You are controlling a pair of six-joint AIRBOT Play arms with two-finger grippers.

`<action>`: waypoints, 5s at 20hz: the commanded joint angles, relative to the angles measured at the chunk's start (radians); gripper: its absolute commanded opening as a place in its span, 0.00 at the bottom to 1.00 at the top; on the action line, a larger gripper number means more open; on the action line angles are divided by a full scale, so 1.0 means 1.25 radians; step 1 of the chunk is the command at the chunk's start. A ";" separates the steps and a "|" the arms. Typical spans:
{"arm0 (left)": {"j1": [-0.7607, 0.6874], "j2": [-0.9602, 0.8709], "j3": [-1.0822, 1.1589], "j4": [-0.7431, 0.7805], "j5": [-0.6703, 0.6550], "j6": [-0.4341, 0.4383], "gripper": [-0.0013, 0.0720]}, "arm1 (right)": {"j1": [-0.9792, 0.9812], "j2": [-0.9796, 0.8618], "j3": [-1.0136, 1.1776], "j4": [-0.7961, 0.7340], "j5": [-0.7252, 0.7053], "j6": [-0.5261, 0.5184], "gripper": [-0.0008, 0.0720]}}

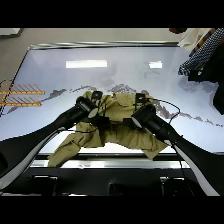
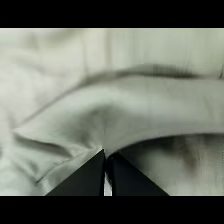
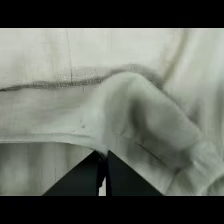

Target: Fold the clothes and pants, and hang the long-sleeved shirts on hangers.

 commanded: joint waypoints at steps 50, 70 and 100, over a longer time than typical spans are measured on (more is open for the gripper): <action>0.084 0.281 0.555 0.177 -0.267 0.080 0.04 | 0.001 0.126 0.829 -0.081 0.442 -0.247 0.05; 0.129 0.163 0.245 0.008 -0.148 0.027 0.04 | 0.000 0.217 0.202 -0.119 0.233 -0.103 0.05; 0.131 0.160 0.246 -0.019 -0.139 0.030 0.04 | -0.279 0.174 0.202 0.364 0.157 -0.426 0.04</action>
